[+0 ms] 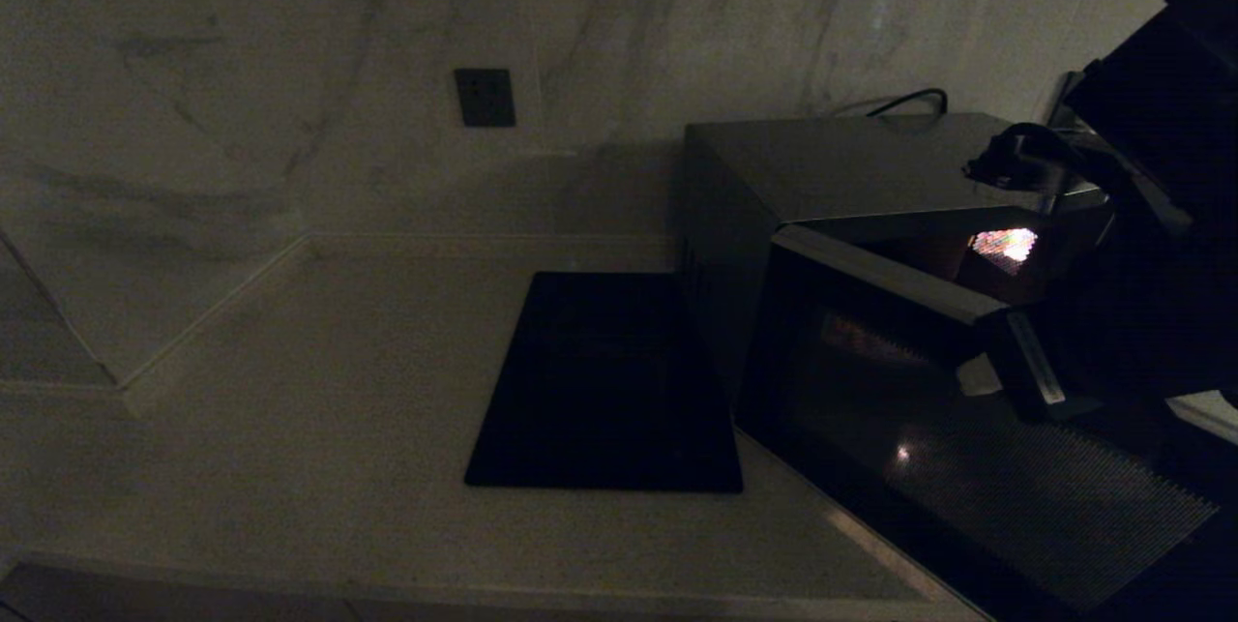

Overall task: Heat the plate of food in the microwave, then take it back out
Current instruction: Close the microwave oven

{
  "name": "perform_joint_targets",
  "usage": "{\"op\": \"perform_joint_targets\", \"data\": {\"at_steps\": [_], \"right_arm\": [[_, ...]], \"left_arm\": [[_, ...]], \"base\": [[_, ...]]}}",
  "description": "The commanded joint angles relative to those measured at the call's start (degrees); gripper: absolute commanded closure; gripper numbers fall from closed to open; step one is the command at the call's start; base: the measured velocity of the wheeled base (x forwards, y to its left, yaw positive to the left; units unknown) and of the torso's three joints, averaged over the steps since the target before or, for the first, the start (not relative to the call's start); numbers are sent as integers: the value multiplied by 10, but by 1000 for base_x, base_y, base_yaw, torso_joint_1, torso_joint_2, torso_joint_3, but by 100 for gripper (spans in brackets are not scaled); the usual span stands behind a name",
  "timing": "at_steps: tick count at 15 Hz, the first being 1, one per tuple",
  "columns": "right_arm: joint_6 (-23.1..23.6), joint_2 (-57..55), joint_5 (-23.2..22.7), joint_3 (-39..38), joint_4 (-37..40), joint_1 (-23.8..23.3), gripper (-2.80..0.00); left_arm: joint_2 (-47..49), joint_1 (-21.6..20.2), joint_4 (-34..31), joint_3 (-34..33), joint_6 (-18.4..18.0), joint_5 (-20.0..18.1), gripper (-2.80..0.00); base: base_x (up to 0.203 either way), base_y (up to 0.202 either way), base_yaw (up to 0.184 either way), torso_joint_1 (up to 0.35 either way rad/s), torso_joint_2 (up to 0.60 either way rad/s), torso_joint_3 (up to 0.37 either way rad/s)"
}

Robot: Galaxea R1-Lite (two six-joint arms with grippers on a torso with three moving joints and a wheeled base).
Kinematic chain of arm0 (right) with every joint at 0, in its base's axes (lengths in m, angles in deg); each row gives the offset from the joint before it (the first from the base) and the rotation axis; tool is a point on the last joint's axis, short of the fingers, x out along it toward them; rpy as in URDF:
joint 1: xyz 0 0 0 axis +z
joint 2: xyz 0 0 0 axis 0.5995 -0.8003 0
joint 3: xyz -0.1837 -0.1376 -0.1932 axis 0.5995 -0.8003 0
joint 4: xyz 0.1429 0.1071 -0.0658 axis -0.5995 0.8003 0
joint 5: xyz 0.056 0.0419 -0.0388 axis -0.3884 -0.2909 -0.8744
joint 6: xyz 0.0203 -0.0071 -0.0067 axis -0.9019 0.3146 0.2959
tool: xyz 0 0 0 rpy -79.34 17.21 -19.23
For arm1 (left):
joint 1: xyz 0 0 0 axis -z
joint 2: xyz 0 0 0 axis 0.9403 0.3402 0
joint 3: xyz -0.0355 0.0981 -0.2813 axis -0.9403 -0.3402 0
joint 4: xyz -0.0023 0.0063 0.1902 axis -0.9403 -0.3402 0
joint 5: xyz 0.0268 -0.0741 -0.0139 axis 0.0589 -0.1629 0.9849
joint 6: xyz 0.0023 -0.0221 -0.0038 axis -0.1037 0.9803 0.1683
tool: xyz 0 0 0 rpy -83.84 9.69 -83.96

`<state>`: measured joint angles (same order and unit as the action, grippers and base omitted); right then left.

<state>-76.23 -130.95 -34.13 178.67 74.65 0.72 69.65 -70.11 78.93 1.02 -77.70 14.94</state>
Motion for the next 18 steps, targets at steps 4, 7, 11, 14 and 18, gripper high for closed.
{"op": "perform_joint_targets", "data": {"at_steps": [4,7,11,14,18], "right_arm": [[24,3,1,-25,-56,-118,0],[41,-2,0,-61,-104,-179,0],[60,-16,-16,-86,-161,-249,0],[66,-19,-31,-85,-189,-284,0],[74,-16,-32,-82,-202,-317,0]], "left_arm": [[-1,0,0,0,0,0,0],[-1,0,0,1,0,0,0],[-1,0,0,0,0,0,0],[-1,0,0,0,0,0,0],[-1,0,0,0,0,0,0]], "base": [[0,0,0,0,0,0],[0,0,0,0,0,0],[0,0,0,0,0,0],[0,0,0,0,0,0],[0,0,0,0,0,0]]}}
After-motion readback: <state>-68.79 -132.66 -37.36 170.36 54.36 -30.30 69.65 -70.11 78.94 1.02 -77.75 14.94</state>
